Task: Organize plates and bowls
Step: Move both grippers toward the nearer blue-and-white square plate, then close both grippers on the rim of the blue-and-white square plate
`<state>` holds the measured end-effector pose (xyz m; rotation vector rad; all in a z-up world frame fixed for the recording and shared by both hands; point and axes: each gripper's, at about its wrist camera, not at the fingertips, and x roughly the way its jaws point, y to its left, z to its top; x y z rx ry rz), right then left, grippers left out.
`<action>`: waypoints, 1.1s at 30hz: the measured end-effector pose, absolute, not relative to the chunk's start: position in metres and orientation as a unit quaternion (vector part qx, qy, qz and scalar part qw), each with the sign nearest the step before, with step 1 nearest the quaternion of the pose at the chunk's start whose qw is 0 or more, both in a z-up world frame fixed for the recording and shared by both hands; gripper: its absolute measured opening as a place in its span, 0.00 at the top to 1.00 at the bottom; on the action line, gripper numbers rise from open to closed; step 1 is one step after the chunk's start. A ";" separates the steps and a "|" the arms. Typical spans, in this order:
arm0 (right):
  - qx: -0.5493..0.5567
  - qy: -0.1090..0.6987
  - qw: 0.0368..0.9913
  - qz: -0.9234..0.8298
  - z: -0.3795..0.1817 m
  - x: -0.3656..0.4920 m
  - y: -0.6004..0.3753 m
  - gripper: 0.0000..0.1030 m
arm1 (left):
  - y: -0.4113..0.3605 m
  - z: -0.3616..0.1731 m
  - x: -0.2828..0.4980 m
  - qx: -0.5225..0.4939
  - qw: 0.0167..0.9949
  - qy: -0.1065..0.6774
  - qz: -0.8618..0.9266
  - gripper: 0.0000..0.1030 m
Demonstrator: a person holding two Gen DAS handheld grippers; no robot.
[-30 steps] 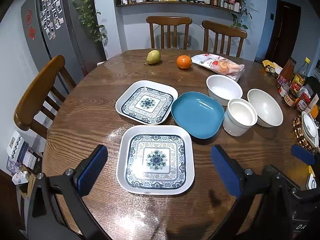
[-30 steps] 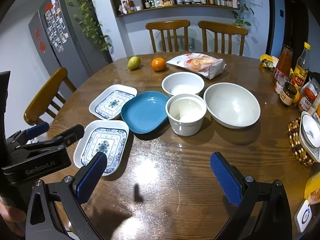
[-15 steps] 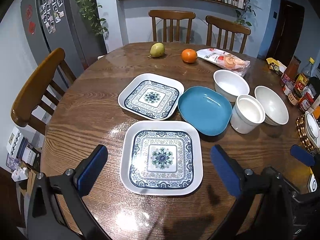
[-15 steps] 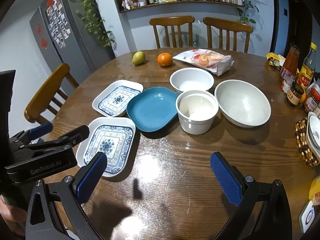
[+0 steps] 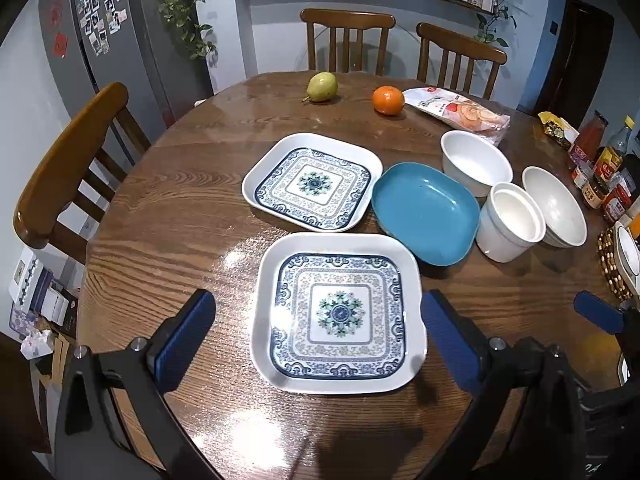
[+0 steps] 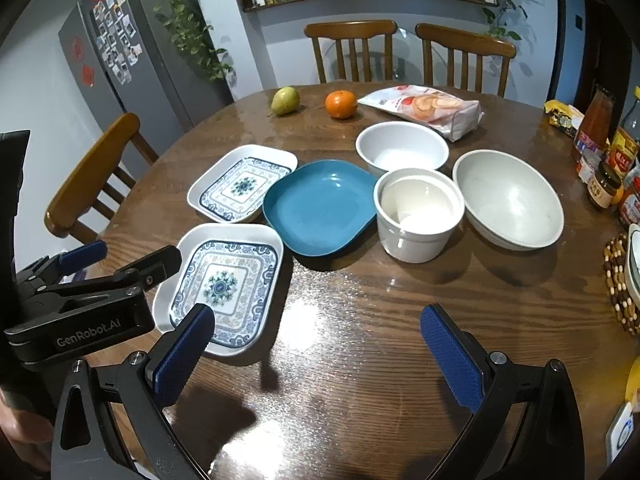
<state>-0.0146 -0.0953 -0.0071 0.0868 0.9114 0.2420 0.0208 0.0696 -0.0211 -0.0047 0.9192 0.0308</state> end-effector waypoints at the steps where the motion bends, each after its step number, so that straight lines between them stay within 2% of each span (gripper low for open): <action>1: 0.041 0.440 0.889 0.117 -0.008 -0.014 -0.094 0.00 | 0.071 -0.022 0.021 -0.001 0.896 0.444 0.016 0.01; 16: 0.050 0.469 0.872 0.128 -0.033 0.005 -0.071 0.00 | 0.107 -0.053 0.037 -0.014 0.875 0.484 0.013 0.02; 19: 0.060 0.475 0.867 0.135 -0.041 0.010 -0.067 0.02 | 0.116 -0.066 0.042 -0.015 0.866 0.500 0.010 0.12; 21: 0.064 0.482 0.863 0.138 -0.048 0.014 -0.062 0.15 | 0.119 -0.074 0.045 -0.017 0.859 0.512 0.005 0.21; 23: 0.070 0.493 0.855 0.144 -0.055 0.021 -0.057 0.23 | 0.121 -0.081 0.048 -0.017 0.854 0.520 -0.001 0.25; 28: 0.081 0.516 0.839 0.151 -0.073 0.035 -0.046 0.40 | 0.127 -0.097 0.054 -0.023 0.844 0.536 -0.012 0.48; 30: 0.081 0.522 0.836 0.151 -0.079 0.039 -0.043 0.54 | 0.129 -0.099 0.055 -0.026 0.842 0.538 -0.017 0.55; 31: 0.084 0.527 0.832 0.152 -0.082 0.042 -0.042 0.57 | 0.130 -0.100 0.056 -0.029 0.842 0.539 -0.023 0.60; 33: 0.088 0.533 0.828 0.153 -0.086 0.044 -0.041 0.74 | 0.132 -0.100 0.055 -0.033 0.844 0.535 -0.032 0.65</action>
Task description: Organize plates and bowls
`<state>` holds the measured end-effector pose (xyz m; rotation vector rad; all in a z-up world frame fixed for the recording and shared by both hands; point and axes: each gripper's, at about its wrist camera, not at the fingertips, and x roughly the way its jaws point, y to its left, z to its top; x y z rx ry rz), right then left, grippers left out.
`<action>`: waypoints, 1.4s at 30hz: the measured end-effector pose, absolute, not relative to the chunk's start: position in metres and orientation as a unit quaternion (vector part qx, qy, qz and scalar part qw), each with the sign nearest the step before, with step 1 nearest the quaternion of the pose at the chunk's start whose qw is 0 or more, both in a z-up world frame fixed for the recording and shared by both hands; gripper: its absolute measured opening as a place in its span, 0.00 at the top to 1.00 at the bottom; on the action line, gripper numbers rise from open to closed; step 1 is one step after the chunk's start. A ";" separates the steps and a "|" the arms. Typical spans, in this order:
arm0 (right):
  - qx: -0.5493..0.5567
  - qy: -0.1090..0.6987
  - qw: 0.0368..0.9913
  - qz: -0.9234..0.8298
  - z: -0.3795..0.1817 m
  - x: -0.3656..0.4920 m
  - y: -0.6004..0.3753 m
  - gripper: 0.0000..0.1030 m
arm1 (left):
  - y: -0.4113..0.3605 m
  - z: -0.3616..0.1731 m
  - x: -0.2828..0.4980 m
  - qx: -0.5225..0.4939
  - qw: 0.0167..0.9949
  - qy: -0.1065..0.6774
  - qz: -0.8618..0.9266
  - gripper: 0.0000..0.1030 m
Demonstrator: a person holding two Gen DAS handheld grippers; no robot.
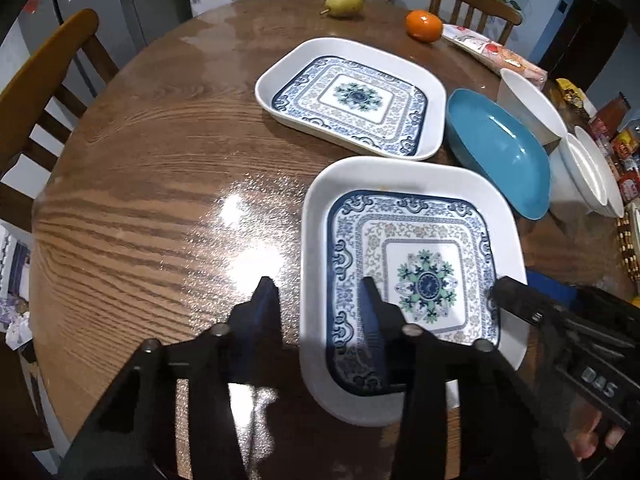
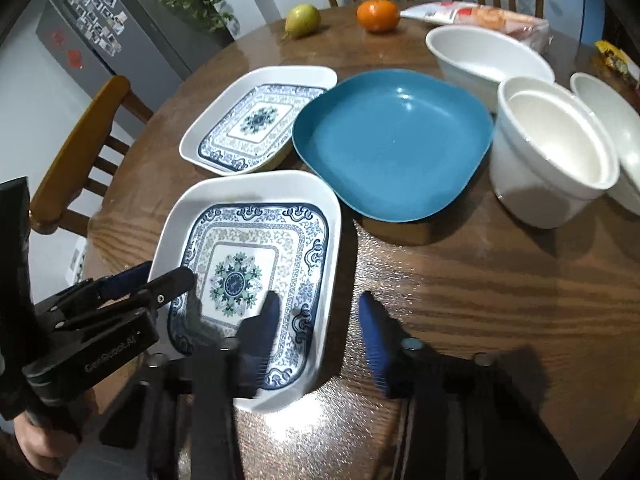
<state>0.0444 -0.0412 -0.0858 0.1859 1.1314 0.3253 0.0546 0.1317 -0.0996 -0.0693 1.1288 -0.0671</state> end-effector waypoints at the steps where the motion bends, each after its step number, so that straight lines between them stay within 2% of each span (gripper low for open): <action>1: 0.085 0.532 0.829 0.152 -0.086 0.045 -0.041 0.79 | 0.132 -0.099 0.055 -0.033 0.844 0.534 -0.035 0.69; 2: 0.082 0.534 0.828 0.152 -0.086 0.045 -0.040 0.88 | 0.132 -0.100 0.055 -0.034 0.844 0.533 -0.038 0.72; 3: 0.080 0.535 0.827 0.151 -0.087 0.046 -0.040 0.91 | 0.132 -0.099 0.055 -0.036 0.844 0.533 -0.043 0.77; 4: 0.074 0.535 0.829 0.147 -0.087 0.047 -0.039 0.92 | 0.132 -0.099 0.054 -0.036 0.844 0.533 -0.045 0.78; 8: 0.071 0.536 0.829 0.144 -0.086 0.047 -0.039 0.92 | 0.133 -0.099 0.053 -0.038 0.843 0.535 -0.044 0.81; 21: 0.082 0.538 0.824 0.155 -0.065 -0.010 -0.073 0.92 | 0.095 -0.078 0.005 -0.015 0.846 0.528 -0.072 0.82; 31: 0.106 0.540 0.828 0.105 -0.071 -0.036 -0.133 0.92 | 0.028 -0.087 -0.004 0.020 0.842 0.528 -0.113 0.82; 42: 0.106 0.540 0.830 0.092 -0.082 -0.040 -0.149 0.92 | 0.012 -0.097 0.001 0.024 0.840 0.531 -0.110 0.81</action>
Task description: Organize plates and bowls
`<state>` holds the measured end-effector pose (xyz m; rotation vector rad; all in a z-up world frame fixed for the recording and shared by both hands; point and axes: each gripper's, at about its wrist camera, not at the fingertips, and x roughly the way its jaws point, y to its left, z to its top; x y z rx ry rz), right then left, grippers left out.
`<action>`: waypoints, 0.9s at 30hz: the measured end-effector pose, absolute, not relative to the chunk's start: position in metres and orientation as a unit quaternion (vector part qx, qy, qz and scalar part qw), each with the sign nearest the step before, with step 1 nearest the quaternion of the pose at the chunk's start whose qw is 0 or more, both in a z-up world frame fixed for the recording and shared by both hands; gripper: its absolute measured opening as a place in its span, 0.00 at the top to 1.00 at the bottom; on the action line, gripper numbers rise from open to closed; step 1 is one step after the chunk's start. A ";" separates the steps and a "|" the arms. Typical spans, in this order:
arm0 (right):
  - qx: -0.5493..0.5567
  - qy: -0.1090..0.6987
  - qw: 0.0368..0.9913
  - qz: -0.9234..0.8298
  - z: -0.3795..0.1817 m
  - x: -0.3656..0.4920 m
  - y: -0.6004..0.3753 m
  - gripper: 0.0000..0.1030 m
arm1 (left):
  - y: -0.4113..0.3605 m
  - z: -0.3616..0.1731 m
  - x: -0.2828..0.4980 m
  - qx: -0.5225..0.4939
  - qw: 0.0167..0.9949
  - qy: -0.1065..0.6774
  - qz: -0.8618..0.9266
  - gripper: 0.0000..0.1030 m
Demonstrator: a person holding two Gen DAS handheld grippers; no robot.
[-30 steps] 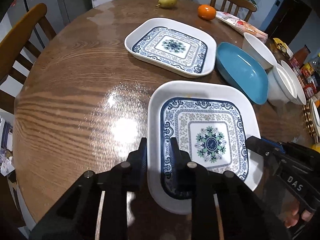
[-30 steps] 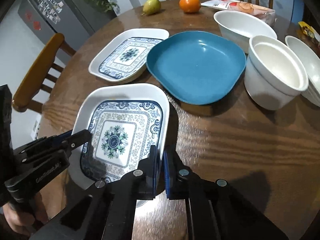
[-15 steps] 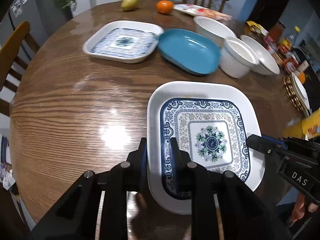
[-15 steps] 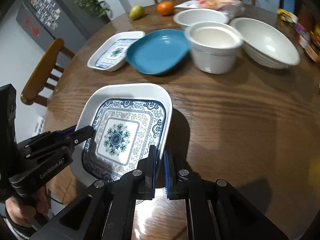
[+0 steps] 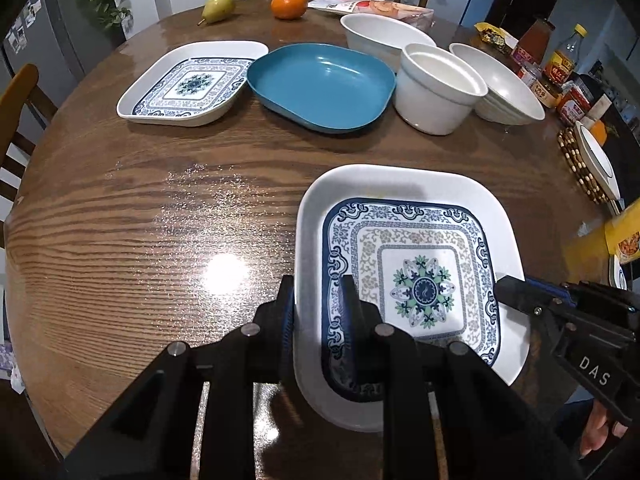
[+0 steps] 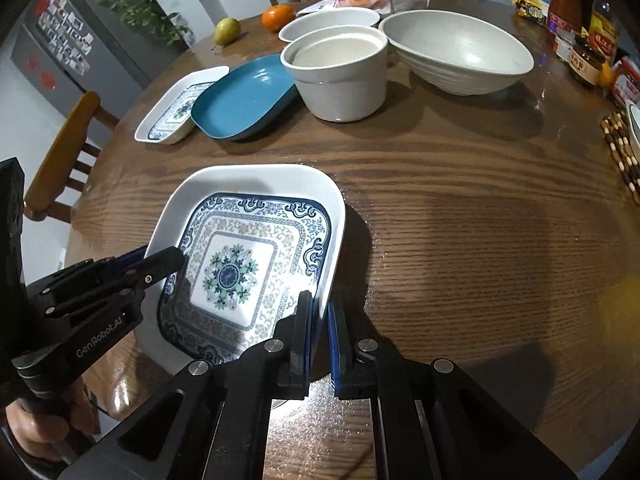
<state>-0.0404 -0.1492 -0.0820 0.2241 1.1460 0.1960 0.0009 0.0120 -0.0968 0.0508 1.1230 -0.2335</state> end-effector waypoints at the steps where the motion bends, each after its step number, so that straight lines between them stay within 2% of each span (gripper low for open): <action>1: 0.105 0.540 0.830 0.093 -0.082 -0.040 -0.150 0.92 | 0.011 -0.097 0.001 0.024 0.840 0.531 -0.109 0.81; 21: 0.083 0.533 0.837 0.085 -0.089 -0.027 -0.144 0.92 | 0.010 -0.100 0.016 0.030 0.846 0.523 -0.100 0.80; 23: 0.073 0.528 0.842 0.082 -0.087 -0.025 -0.143 0.90 | 0.013 -0.096 0.019 0.026 0.848 0.520 -0.099 0.75; 25: 0.069 0.524 0.845 0.080 -0.083 -0.025 -0.144 0.84 | 0.016 -0.092 0.019 0.022 0.851 0.516 -0.096 0.54; 27: 0.072 0.521 0.847 0.080 -0.080 -0.025 -0.147 0.69 | 0.021 -0.086 0.018 0.016 0.855 0.510 -0.090 0.42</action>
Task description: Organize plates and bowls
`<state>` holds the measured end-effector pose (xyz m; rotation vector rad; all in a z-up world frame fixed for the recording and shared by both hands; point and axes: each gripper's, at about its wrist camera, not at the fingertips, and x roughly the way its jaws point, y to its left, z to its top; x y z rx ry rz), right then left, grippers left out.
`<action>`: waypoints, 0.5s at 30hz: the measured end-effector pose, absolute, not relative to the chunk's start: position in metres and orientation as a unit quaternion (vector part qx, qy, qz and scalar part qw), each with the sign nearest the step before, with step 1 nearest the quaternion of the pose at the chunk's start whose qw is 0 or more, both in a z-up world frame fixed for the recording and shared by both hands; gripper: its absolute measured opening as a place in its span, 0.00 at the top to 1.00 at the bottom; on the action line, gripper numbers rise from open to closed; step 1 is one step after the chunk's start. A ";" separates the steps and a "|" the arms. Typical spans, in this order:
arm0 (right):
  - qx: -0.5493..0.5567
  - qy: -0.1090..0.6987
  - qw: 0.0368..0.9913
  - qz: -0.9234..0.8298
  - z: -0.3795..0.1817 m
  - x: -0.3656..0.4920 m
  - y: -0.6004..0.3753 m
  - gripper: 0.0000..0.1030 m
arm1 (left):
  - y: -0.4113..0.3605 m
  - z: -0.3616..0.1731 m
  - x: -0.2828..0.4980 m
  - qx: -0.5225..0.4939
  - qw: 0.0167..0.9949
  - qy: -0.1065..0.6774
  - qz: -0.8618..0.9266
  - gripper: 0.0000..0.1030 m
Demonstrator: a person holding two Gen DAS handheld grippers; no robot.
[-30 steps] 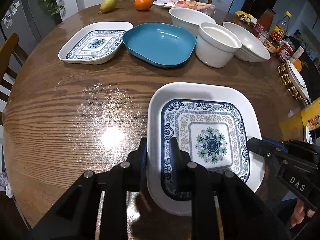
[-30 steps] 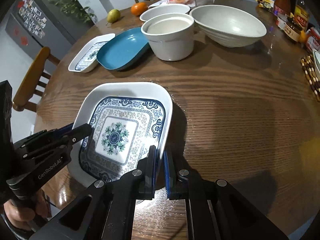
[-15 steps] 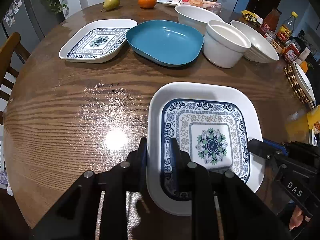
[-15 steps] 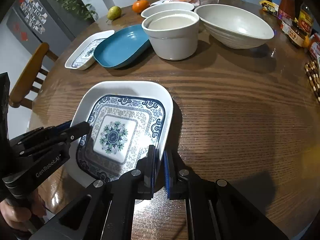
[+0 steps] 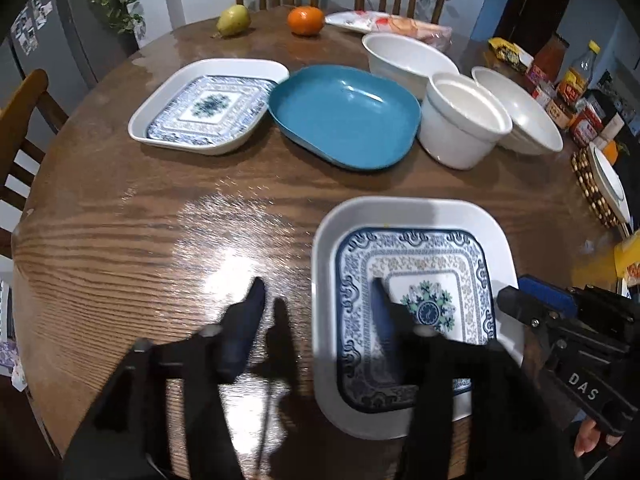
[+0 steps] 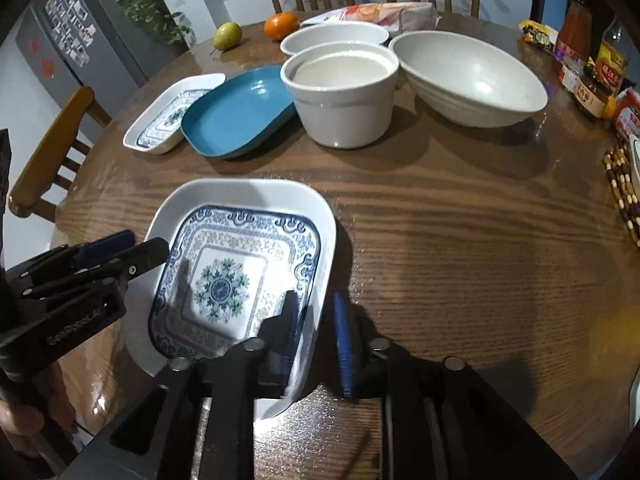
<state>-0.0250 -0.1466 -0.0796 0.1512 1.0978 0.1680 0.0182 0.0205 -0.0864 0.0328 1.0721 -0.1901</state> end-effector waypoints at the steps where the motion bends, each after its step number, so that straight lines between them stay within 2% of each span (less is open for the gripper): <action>1: 0.075 0.518 0.849 0.080 -0.077 -0.026 -0.149 0.65 | 0.024 -0.084 0.017 0.010 0.857 0.508 -0.087 0.40; 3: 0.087 0.512 0.851 0.079 -0.073 -0.027 -0.154 0.56 | 0.028 -0.081 0.016 0.004 0.857 0.509 -0.082 0.38; 5: 0.100 0.506 0.852 0.087 -0.067 -0.029 -0.160 0.55 | 0.032 -0.077 0.015 -0.001 0.857 0.509 -0.076 0.35; 7: 0.102 0.501 0.854 0.096 -0.061 -0.030 -0.161 0.52 | 0.038 -0.071 0.013 -0.003 0.861 0.504 -0.067 0.25; 9: 0.104 0.496 0.855 0.109 -0.055 -0.031 -0.160 0.43 | 0.044 -0.067 0.011 -0.008 0.864 0.499 -0.059 0.20; 15: 0.107 0.483 0.855 0.156 -0.042 -0.030 -0.145 0.41 | 0.065 -0.060 0.010 -0.032 0.866 0.498 -0.032 0.18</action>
